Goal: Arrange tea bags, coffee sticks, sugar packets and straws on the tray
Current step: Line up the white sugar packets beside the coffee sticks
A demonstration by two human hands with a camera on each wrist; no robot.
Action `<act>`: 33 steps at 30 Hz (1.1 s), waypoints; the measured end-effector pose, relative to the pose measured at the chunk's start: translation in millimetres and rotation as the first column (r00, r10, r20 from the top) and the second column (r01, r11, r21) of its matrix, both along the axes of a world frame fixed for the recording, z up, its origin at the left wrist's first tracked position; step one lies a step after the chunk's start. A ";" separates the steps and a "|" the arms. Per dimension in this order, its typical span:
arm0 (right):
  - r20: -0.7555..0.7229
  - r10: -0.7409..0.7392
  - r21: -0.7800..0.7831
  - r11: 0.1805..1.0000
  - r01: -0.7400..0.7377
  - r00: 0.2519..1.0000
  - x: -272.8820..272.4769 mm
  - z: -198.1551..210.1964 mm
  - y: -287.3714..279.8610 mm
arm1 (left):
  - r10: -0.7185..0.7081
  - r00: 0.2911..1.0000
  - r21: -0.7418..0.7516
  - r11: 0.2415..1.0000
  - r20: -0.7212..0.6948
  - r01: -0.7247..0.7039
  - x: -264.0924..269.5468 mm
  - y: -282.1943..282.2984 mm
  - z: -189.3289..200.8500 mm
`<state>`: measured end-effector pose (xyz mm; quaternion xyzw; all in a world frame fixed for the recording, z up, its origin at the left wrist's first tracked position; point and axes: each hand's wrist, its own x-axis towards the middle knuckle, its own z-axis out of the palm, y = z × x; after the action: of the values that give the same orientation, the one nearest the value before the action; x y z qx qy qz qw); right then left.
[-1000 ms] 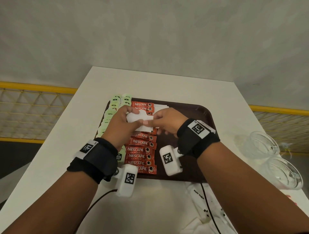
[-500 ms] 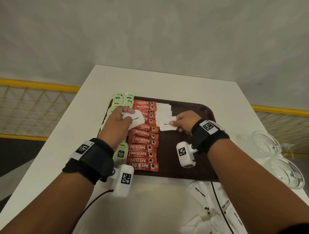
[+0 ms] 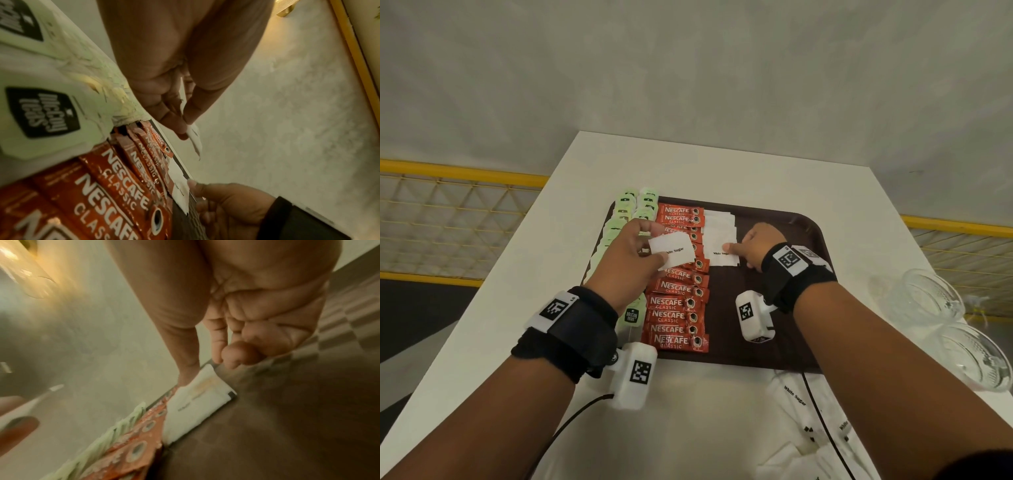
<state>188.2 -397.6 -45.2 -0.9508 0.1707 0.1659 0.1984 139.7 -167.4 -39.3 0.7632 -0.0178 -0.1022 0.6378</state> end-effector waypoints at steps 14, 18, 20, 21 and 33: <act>0.121 -0.119 0.652 0.758 0.011 0.986 -27.4 19.9 -3.3 | -0.042 0.999 0.004 0.999 0.032 0.042 -7.2 -22.8 7.5; 0.057 -0.099 0.475 0.878 0.060 0.993 -26.4 8.1 -14.2 | 0.002 1.000 -0.015 1.000 -0.005 -0.002 -13.1 -11.7 6.9; 0.020 -0.076 0.406 0.912 0.061 0.997 -26.1 4.8 -11.9 | 0.036 0.999 -0.028 0.999 -0.022 -0.037 -17.3 -6.5 5.6; 0.010 -0.076 0.386 0.920 0.066 0.997 -24.9 3.4 -9.7 | 0.050 0.998 -0.038 0.998 -0.030 -0.051 -19.6 -4.1 4.2; -0.036 -0.101 0.150 0.983 0.105 0.994 -15.1 -0.2 1.0 | 0.102 0.994 -0.041 0.994 -0.026 -0.103 -38.1 14.8 7.3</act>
<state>173.1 -396.6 -45.5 -0.9204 0.2093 0.1813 0.2759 101.6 -152.6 -32.0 0.7481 0.0270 -0.0781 0.6585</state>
